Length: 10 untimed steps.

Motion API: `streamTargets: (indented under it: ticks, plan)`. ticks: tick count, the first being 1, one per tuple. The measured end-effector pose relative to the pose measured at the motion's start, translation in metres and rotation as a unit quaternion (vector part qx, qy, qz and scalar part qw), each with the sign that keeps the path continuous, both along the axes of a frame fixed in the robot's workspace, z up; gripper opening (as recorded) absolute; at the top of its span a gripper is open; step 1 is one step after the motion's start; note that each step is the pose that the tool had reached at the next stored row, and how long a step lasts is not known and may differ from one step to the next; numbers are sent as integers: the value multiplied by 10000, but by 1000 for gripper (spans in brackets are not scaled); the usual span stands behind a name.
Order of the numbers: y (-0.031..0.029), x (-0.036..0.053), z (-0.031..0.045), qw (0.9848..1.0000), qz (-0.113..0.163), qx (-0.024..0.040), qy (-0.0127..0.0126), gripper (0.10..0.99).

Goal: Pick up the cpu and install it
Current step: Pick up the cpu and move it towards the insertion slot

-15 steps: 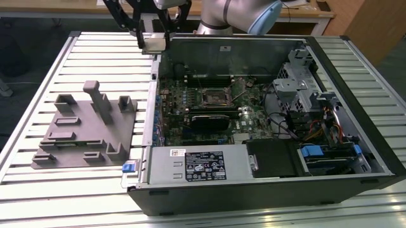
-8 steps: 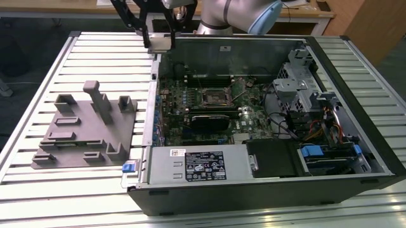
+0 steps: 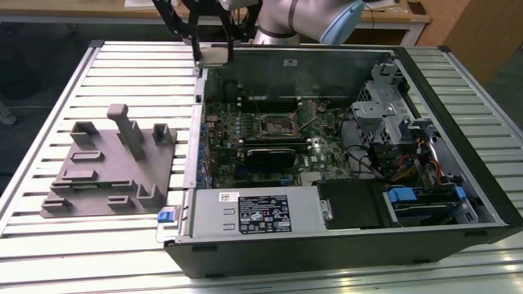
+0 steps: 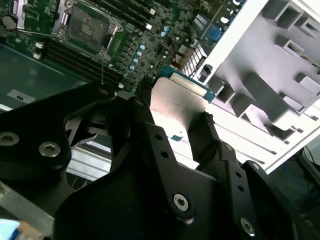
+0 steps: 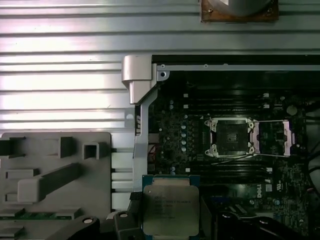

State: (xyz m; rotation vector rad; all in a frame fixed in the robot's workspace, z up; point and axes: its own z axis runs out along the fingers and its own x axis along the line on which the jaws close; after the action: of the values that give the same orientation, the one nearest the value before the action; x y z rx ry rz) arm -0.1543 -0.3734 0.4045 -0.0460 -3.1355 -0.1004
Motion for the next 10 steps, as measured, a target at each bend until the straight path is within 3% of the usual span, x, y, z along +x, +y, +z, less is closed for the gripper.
streamTargets:
  ticks: [5, 10]
  plan:
    - [33, 89, -5, 10000, 0, 0, -8, 541]
    - [73, 238, -12, 10000, 0, 0, -9, 541]
